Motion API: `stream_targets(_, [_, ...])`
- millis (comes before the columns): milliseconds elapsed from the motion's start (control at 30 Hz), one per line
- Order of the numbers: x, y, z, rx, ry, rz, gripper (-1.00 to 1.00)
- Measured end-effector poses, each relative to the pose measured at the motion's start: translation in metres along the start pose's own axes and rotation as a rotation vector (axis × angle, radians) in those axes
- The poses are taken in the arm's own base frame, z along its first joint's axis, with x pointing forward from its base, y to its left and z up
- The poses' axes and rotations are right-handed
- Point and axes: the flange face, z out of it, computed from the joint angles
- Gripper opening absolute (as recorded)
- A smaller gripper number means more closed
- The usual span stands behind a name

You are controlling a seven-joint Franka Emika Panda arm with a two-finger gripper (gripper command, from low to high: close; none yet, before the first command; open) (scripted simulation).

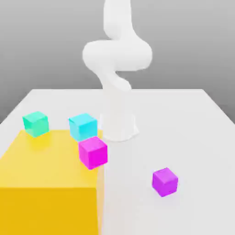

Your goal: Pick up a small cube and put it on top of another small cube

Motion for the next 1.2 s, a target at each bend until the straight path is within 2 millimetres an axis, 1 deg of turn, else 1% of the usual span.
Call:
stream_targets(67, [-0.022, -0.001, 0.053, -0.038, -0.068, -0.037, 0.0])
stream_targets(133, [-0.048, 0.002, 0.101, -0.076, -0.134, -0.073, 0.0])
stream_targets(200, [-0.077, 0.008, 0.145, -0.114, -0.198, -0.111, 0.0])
stream_targets(267, [-0.111, 0.018, 0.185, -0.152, -0.26, -0.15, 0.0])
stream_targets(333, [-0.147, 0.032, 0.221, -0.192, -0.323, -0.192, 0.0])
stream_targets(400, [-0.186, 0.05, 0.253, -0.234, -0.386, -0.235, 0.0])
stream_targets(500, [-0.248, 0.086, 0.291, -0.303, -0.483, -0.305, 0.0])
stream_targets(567, [-0.287, 0.113, 0.308, -0.347, -0.542, -0.351, 0.0])
stream_targets(600, [-0.309, 0.125, 0.313, -0.366, -0.573, -0.382, 0.0])
stream_targets(633, [-0.319, 0.137, 0.319, -0.383, -0.589, -0.389, 0.0])
stream_targets(667, [-0.328, 0.144, 0.326, -0.39, -0.599, -0.397, 0.0])
stream_targets(733, [-0.338, 0.155, 0.339, -0.396, -0.606, -0.401, 0.0])
stream_targets(867, [-0.357, 0.174, 0.366, -0.397, -0.608, -0.402, 0.0])
stream_targets(900, [-0.359, 0.176, 0.369, -0.397, -0.608, -0.402, -1.0])
stream_targets(1100, [-0.36, 0.177, 0.37, -0.397, -0.608, -0.402, -1.0])
stream_targets(1200, [-0.352, 0.168, 0.358, -0.397, -0.608, -0.402, -1.0])
